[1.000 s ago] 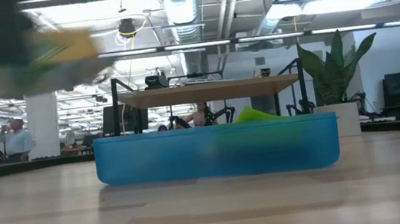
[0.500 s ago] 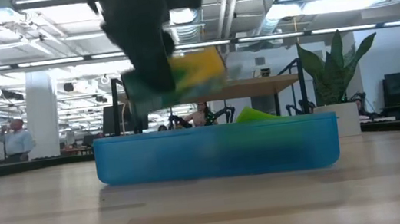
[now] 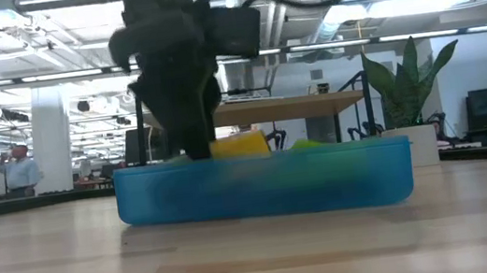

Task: Pack school essentials
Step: Put the crayon box into the blue supply box, then close the blue supply box

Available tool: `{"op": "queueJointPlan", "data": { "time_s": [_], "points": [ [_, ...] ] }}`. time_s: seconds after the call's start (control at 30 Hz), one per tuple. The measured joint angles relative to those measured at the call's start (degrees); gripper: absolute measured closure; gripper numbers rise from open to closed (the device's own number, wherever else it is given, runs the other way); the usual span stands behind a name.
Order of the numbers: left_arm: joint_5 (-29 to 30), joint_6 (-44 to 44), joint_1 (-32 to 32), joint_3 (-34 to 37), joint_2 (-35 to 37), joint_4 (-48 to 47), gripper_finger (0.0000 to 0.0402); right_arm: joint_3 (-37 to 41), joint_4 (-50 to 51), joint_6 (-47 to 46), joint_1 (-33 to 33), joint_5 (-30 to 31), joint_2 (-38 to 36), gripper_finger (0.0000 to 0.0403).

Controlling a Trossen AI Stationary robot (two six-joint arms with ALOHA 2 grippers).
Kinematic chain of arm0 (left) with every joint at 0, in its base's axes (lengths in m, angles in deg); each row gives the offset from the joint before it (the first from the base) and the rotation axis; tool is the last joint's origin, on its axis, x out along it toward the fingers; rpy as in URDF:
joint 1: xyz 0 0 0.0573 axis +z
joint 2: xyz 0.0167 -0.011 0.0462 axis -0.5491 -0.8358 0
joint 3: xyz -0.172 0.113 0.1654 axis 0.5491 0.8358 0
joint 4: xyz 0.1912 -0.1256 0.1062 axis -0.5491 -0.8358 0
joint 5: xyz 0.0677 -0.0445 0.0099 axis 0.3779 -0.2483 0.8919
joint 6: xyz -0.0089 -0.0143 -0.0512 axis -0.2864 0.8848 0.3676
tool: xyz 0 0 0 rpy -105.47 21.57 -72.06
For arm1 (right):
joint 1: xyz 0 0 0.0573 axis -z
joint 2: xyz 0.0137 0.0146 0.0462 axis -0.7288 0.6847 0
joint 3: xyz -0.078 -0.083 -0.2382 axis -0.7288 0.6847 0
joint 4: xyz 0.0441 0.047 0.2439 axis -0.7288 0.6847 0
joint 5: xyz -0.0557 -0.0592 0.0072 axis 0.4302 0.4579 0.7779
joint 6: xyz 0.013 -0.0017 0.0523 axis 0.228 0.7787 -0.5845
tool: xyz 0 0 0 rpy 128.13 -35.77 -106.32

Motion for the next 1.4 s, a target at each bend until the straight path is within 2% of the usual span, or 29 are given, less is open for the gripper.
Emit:
{"op": "queueJointPlan", "data": {
  "time_s": [0.13,0.3,0.43,0.57,0.63,0.73,0.93,1.03,1.2,1.27,1.4],
  "points": [
    [1.1,0.01,-0.11,-3.92,0.0,-2.48,0.0032,-0.02,0.02,-0.02,0.0,0.0,0.0,0.0188],
    [5.44,-1.9,-1.7,-12.15,0.0,-10.13,0.0034,-0.02,0.15,0.22,0.0,-0.02,0.0,0.0188],
    [9.88,-3.34,-4.33,-16.93,1.24,-13.05,0.0061,-0.02,0.19,1.12,0.0,-0.03,0.02,0.0188],
    [13.31,-3.02,-6.18,-14.23,7.03,-8.46,0.0104,0.51,-0.81,1.37,0.0,-0.03,-0.08,0.0188],
    [15.71,-2.63,-7.43,-10.27,10.93,-4.68,0.0126,3.12,-3.18,1.51,-0.07,-0.16,-1.4,0.0188],
    [19.1,-2.36,-9.25,-1.22,17.97,5.83,0.0153,9.68,-9.25,1.46,-0.15,-0.62,-5.14,0.0188],
    [20.99,-5.93,-10.76,24.12,31.27,38.46,0.0182,26.77,-26.02,-0.02,2.04,-0.66,-14.71,0.0188],
    [21.74,-7.52,-10.39,35.71,36.5,52.76,0.0192,33.5,-30.66,-1.3,3.63,-0.63,-17.93,0.0188],
    [23.33,-7.1,-8.26,50.59,42.97,66.88,0.0211,39.31,-31.47,-7.07,7.2,-0.42,-20.47,0.0188],
    [27.04,-6.55,-7.33,55.02,44.28,70.16,0.0217,40.3,-31.75,-9.59,8.75,-0.42,-20.22,0.0188],
    [37.59,-1.47,-4.72,61.7,45.03,69.62,0.0228,42.27,-33.28,-13.13,11.15,-0.39,-18.41,0.0188]
  ]
}}
